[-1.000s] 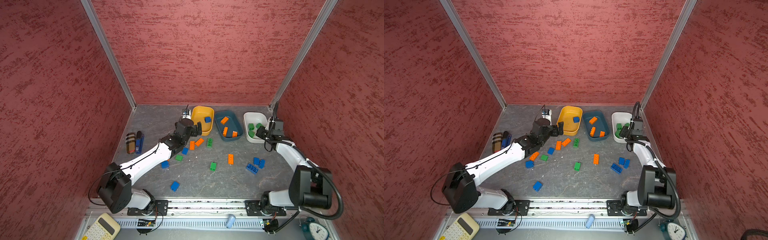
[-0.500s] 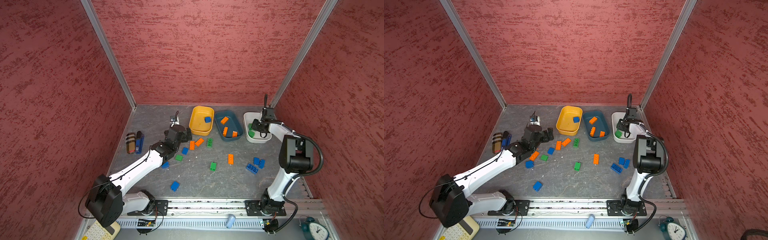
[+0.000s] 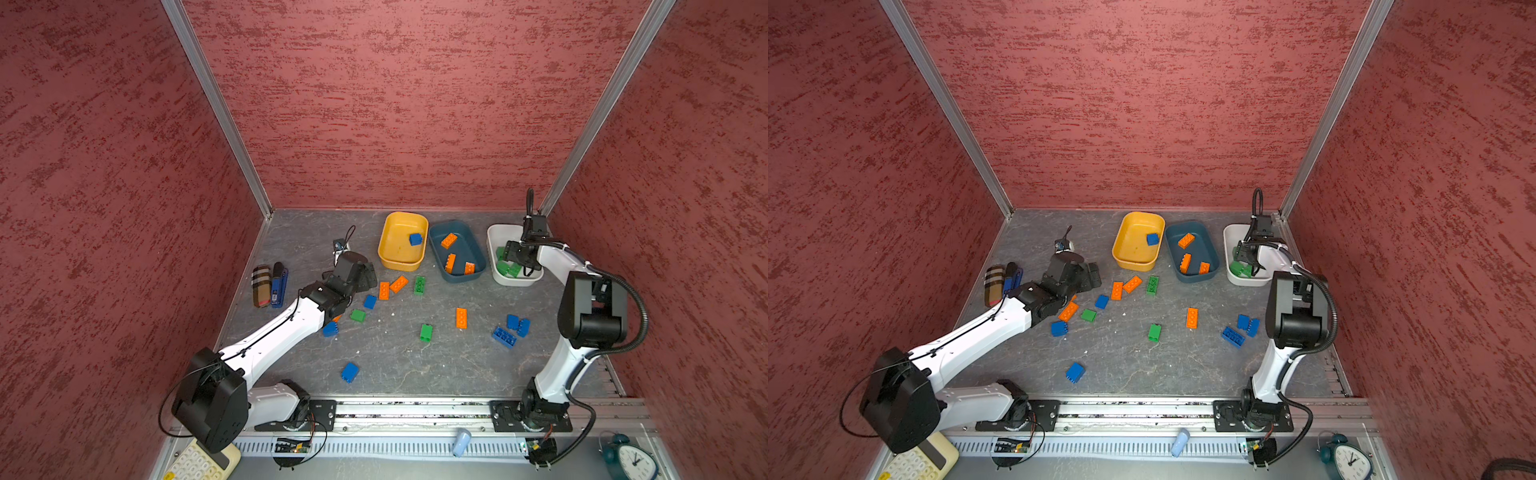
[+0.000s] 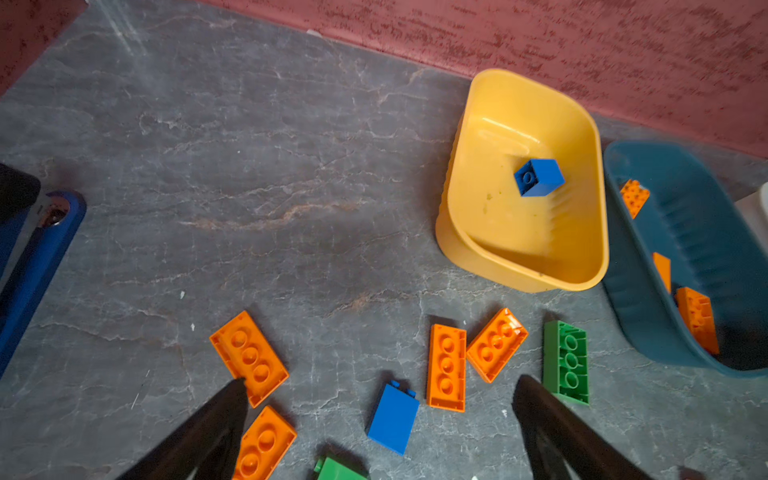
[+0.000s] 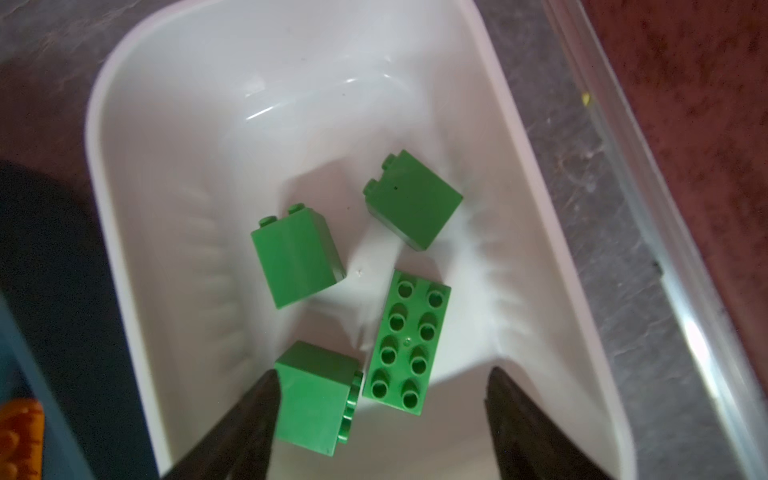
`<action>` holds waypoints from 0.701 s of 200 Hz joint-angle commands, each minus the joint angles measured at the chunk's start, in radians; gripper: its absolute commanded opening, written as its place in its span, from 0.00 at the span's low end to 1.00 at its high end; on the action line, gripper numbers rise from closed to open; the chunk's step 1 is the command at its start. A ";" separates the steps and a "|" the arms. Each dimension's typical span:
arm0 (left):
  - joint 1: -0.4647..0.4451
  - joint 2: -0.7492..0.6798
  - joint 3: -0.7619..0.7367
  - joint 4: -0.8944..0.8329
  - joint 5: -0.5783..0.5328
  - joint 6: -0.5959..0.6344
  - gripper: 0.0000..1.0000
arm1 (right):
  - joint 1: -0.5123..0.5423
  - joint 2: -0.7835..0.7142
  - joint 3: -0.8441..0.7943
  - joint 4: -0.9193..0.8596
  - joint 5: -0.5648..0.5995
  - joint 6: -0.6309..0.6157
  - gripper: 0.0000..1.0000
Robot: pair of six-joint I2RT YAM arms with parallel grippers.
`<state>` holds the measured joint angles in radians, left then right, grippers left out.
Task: Sort the legos into containers by color
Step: 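Release the green 2x4 brick into the white tub with the right gripper, then lower the left gripper onto an orange brick near the yellow tub and grasp it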
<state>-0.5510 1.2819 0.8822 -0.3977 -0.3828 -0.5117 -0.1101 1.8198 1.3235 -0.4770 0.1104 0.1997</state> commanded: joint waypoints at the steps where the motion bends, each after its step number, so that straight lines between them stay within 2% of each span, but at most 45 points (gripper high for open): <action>1: 0.015 0.047 0.037 -0.132 0.091 -0.012 1.00 | 0.021 -0.102 -0.026 0.032 0.019 0.030 0.99; 26: 0.013 0.122 0.085 -0.181 0.223 0.040 1.00 | 0.027 -0.174 -0.071 0.081 -0.013 0.082 0.99; 40: -0.002 0.176 0.127 -0.214 0.212 0.052 1.00 | 0.027 -0.220 -0.115 0.121 -0.061 0.114 0.99; 71: -0.023 0.310 0.232 -0.272 0.190 0.113 0.92 | 0.029 -0.314 -0.219 0.198 -0.152 0.172 0.99; 116: -0.041 0.496 0.381 -0.339 0.189 0.191 0.80 | 0.030 -0.396 -0.315 0.215 -0.153 0.182 0.99; 140: -0.046 0.564 0.426 -0.328 0.230 0.222 0.76 | 0.029 -0.395 -0.333 0.202 -0.127 0.178 0.99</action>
<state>-0.5880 1.7973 1.2625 -0.6968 -0.1890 -0.3462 -0.0818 1.4441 1.0039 -0.3027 -0.0227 0.3676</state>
